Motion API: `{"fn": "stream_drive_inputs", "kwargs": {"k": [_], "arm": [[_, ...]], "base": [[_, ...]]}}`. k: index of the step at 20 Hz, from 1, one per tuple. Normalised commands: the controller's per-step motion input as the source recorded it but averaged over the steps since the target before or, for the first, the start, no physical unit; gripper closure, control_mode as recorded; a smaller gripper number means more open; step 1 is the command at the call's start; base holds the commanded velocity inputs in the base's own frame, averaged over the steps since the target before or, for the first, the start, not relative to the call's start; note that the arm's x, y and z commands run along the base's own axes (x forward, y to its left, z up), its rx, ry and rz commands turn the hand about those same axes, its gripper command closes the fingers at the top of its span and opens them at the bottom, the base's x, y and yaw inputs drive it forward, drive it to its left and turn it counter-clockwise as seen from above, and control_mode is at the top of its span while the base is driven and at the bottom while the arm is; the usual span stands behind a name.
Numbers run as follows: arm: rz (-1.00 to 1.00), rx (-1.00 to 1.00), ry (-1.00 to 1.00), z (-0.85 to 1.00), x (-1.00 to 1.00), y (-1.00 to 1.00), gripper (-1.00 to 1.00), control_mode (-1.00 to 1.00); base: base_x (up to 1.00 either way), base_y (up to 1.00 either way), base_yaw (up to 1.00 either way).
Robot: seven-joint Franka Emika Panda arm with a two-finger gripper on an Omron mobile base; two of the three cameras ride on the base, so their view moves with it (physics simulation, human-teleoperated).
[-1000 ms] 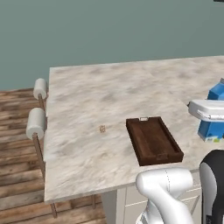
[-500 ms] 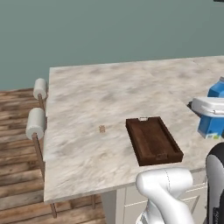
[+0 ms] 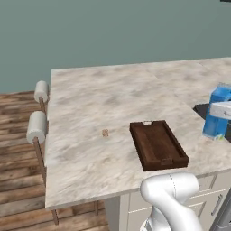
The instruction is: Take out the milk from the fridge and place it on the tray on the counter. Then take the sugar cube near the tray and place it in the tray.
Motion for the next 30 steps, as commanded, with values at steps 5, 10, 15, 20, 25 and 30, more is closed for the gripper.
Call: {"fn": "stream_drive_inputs", "kwargs": {"k": [5,10,15,20,25,30], "arm": [[0.42,0.0,-0.01,-0.67,0.64,-0.03,1.0,-1.0],[0.43,0.0,-0.03,-0.41,0.57,-0.04,1.0,-1.0],[0.36,0.0,-0.02,-0.22,0.5,-0.06,1.0,-1.0],[0.31,0.02,-0.03,-0.02,0.44,-0.16,1.0,-1.0],[0.27,0.1,0.06,-0.24,0.45,-0.2,1.0,-1.0],[0.19,0.0,0.0,-0.32,0.3,0.0,1.0,-1.0]], "base": [[0.0,0.0,0.0],[0.0,0.0,0.0],[0.0,0.0,0.0],[0.0,0.0,0.0],[0.0,0.0,0.0],[0.0,0.0,0.0]]}}
